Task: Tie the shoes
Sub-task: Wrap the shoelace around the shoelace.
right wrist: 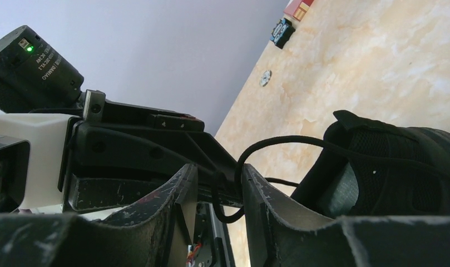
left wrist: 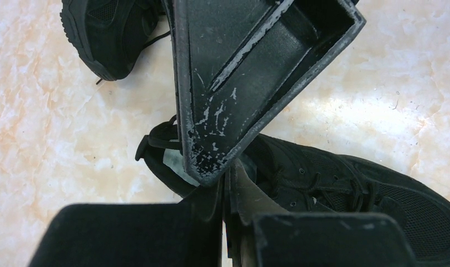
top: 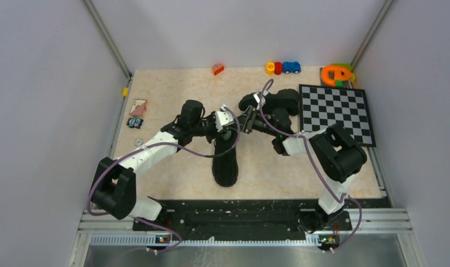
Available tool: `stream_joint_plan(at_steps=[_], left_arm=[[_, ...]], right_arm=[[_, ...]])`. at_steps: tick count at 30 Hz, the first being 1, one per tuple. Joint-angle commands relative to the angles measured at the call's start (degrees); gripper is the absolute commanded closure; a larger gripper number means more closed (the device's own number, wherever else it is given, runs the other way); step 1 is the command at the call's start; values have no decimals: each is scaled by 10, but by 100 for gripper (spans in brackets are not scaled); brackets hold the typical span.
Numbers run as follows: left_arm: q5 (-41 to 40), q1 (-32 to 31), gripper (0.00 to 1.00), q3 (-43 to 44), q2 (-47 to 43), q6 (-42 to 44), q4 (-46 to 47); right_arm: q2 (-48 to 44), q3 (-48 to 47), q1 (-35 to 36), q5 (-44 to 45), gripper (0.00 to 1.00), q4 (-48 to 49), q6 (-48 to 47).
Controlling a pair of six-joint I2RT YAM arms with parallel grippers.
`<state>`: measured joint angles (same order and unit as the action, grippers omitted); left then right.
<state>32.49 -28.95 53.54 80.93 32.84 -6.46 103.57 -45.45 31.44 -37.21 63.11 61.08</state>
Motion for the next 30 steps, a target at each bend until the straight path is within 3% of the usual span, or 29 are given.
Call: stream_joint_plan(at_steps=[1, 10, 16, 26, 27, 30], left_arm=[[19, -2, 100, 22, 3, -11, 16], [20, -2, 100, 25, 5, -27, 33], [15, -1, 100, 26, 0, -33, 41], [4, -1, 100, 13, -18, -42, 58], [0, -1, 99, 7, -22, -40, 58], [-11, -1, 83, -16, -39, -39, 60]], right_arm=[[0, 2, -5, -4, 64, 37, -14], [2, 1, -5, 2, 64, 26, -17], [7, 2, -5, 7, 72, 25, -15], [10, 0, -6, 14, 100, 26, -10], [9, -1, -6, 15, 100, 25, -11], [9, -3, -6, 15, 100, 22, -10]])
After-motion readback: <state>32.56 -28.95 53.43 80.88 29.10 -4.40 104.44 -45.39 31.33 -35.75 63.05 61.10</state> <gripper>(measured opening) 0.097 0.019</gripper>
